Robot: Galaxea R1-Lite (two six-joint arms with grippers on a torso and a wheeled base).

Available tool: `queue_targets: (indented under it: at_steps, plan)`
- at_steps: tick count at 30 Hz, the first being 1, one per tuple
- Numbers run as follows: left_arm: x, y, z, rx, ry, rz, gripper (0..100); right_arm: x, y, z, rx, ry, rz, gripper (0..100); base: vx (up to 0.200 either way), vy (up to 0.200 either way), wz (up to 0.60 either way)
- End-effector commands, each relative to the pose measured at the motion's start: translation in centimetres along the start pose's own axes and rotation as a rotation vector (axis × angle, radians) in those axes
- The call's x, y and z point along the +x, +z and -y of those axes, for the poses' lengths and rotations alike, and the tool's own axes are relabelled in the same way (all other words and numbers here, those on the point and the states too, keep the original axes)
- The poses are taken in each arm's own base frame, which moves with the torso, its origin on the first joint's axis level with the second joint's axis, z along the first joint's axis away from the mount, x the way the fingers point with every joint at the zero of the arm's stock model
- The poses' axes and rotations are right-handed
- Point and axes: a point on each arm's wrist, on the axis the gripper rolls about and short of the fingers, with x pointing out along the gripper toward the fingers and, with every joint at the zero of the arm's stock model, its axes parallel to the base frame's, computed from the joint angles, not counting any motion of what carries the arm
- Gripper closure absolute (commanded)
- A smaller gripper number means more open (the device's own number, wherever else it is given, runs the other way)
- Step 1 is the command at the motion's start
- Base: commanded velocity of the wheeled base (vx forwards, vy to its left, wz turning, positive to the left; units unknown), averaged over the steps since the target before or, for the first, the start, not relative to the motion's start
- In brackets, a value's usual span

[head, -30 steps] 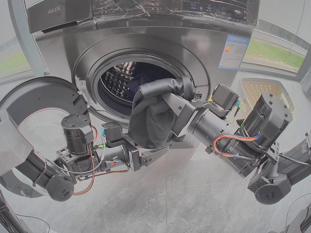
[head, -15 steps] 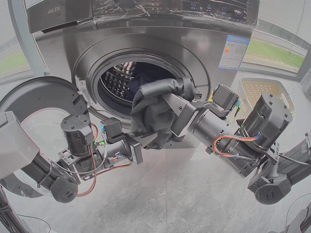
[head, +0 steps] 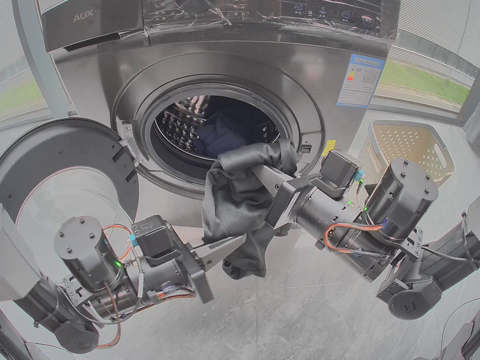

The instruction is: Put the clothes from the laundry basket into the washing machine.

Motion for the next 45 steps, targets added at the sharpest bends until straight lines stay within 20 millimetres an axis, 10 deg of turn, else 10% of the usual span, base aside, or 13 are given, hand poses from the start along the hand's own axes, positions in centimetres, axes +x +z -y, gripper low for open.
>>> queue_targets:
  at_steps: [1,2,3,27,45]
  plan:
    - [-2.7,2.0,1.5,0.02,-0.056,0.066,100,0.1,-1.6,0.6,-0.031,-0.014,-0.041,100,0.0,0.0,0.0]
    - [-2.8,2.3,1.5,0.022,-0.058,0.075,100,0.0,-1.9,0.6,-0.037,-0.015,-0.051,100,0.0,0.0,0.0]
    - [-2.9,2.4,1.5,0.024,-0.057,0.081,100,-0.1,-2.0,0.6,-0.037,-0.014,-0.055,0,0.0,0.0,0.0]
    - [0.2,5.4,-3.3,0.077,0.108,0.228,100,-3.2,-2.2,3.8,-0.097,-0.115,-0.105,0,0.0,0.0,0.0]
    - [0.7,6.6,-3.4,0.093,0.111,0.279,100,-2.3,-7.1,4.9,-0.133,-0.13,-0.24,0,0.0,0.0,0.0]
